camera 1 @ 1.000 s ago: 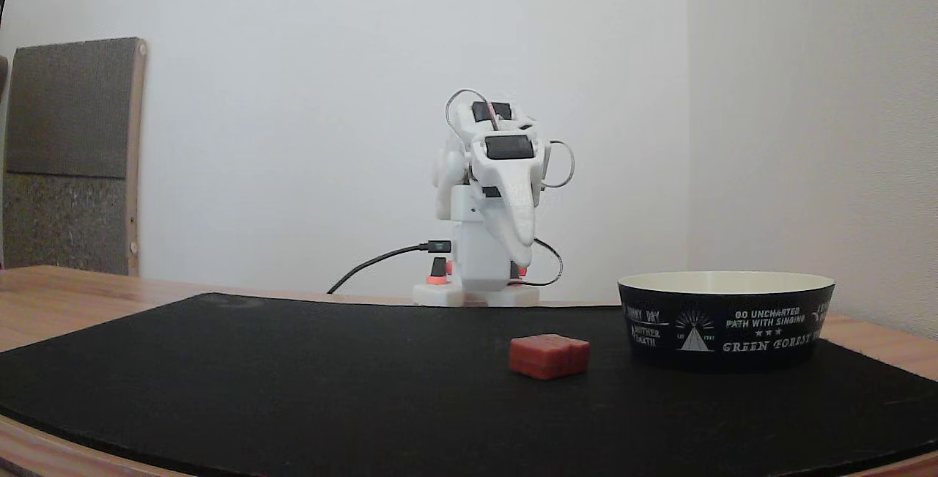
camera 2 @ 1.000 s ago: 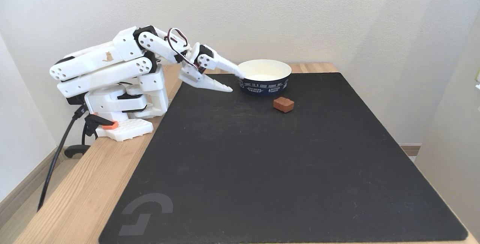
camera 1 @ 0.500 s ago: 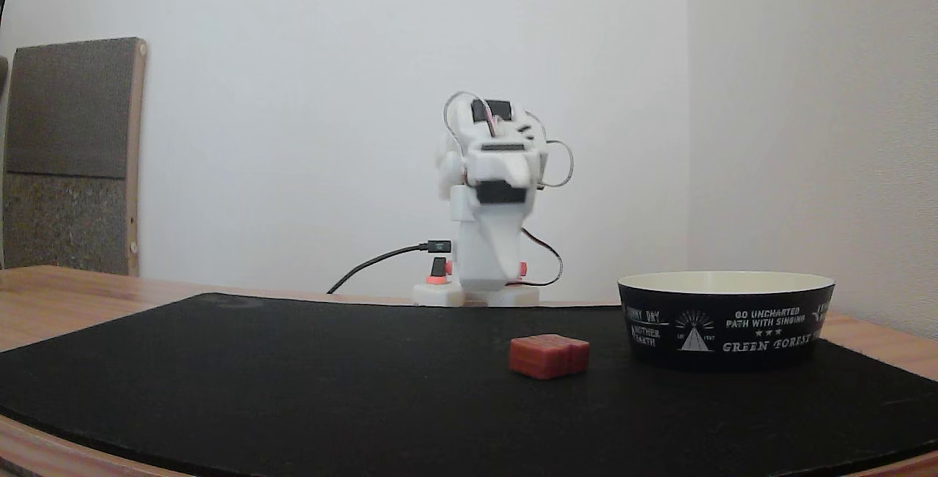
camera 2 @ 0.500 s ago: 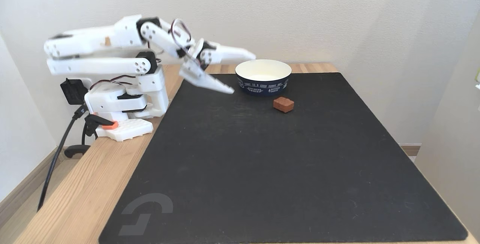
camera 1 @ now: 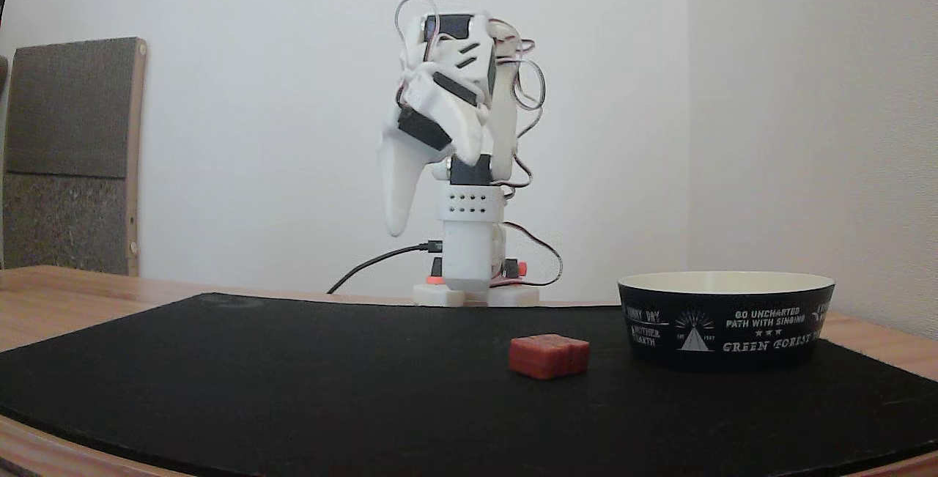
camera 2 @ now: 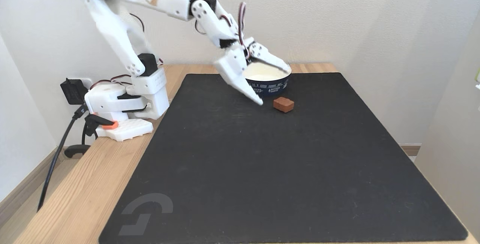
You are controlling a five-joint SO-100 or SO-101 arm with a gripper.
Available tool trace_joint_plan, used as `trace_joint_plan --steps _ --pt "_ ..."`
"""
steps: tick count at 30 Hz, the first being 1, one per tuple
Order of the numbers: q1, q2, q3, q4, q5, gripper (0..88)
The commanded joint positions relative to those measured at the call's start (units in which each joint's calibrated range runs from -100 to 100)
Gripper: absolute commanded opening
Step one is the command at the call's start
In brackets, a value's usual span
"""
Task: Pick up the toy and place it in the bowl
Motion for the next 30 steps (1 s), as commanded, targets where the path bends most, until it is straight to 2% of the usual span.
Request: trace_joint_plan --steps 1,3,4,9,11,15,18,30 --pt "-3.6 10.6 -15.9 10.2 -5.2 39.1" --pt "-5.1 15.2 -22.8 15.4 -7.3 39.1" --pt "-6.6 19.4 -30.2 21.9 -8.6 39.1" --pt "-9.9 31.6 -51.4 37.5 -10.3 39.1" --pt "-10.3 35.2 -56.9 39.9 -10.9 39.1" --pt "-10.9 42.7 -65.4 40.2 -10.0 39.1" --pt "-11.5 48.0 -69.9 39.9 -6.5 39.0" --pt "-15.4 62.2 -76.0 33.9 -6.3 39.0"
